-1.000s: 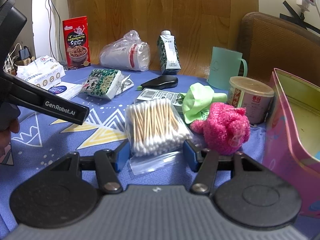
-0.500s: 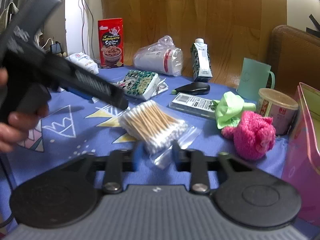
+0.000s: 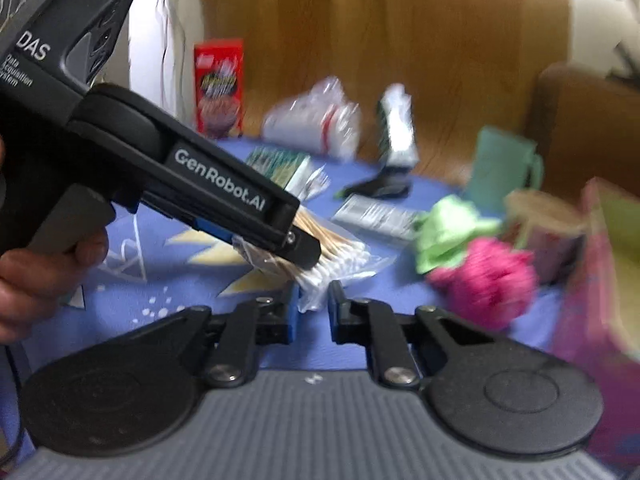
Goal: Organize soft objects
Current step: 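Grasp the bag of cotton swabs with the left gripper, then carry the cotton swab bag into the tin tray and release it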
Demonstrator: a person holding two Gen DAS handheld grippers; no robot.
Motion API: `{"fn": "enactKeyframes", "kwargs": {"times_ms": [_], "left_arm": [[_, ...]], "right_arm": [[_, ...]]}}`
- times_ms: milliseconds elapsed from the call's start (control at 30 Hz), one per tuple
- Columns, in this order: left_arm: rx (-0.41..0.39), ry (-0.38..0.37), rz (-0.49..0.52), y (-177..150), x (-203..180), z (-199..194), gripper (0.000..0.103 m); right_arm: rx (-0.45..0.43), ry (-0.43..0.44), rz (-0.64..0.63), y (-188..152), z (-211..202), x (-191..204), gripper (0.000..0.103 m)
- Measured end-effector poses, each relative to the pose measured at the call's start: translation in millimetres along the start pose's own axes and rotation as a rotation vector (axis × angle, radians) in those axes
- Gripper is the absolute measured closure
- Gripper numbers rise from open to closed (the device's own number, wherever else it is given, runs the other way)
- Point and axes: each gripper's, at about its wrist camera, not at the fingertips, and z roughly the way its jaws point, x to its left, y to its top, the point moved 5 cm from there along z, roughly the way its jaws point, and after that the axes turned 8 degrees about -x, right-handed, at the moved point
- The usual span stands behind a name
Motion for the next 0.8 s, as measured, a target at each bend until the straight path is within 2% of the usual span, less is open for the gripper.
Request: {"fn": "enactKeyframes", "kwargs": {"times_ms": [133,267,367,433,467,533,633,700,800], "left_arm": [[-0.065,-0.136,0.072,26,-64,8,0.051],[-0.046,-0.238,0.139,30,-132,47,0.05],[-0.005,-0.257,0.184,21,-170,78,0.047],[0.002,-0.235,0.224,11,-187,92,0.042],[0.024,-0.216,0.239,7,-193,99,0.04],[0.008,-0.191,0.286,4,-203,101,0.035],[-0.046,-0.204,0.266,12,-194,80,0.027],[-0.102,-0.199,0.238,24,-167,54,0.026],[-0.162,-0.152,0.151,29,-109,17,0.021]], "right_arm": [[-0.12,-0.143,-0.029,17,-45,-31,0.085],[-0.138,-0.299,0.005,15,-77,-84,0.085],[-0.091,-0.374,0.088,0,-89,-125,0.083],[-0.06,-0.406,0.135,-11,-92,-147,0.079],[-0.043,-0.426,0.161,-17,-93,-156,0.074],[-0.028,-0.456,0.203,-23,-95,-168,0.062],[-0.069,-0.47,0.219,-19,-103,-171,0.051],[-0.112,-0.476,0.207,-12,-107,-166,0.052],[-0.195,-0.431,0.198,2,-110,-151,0.052]]}}
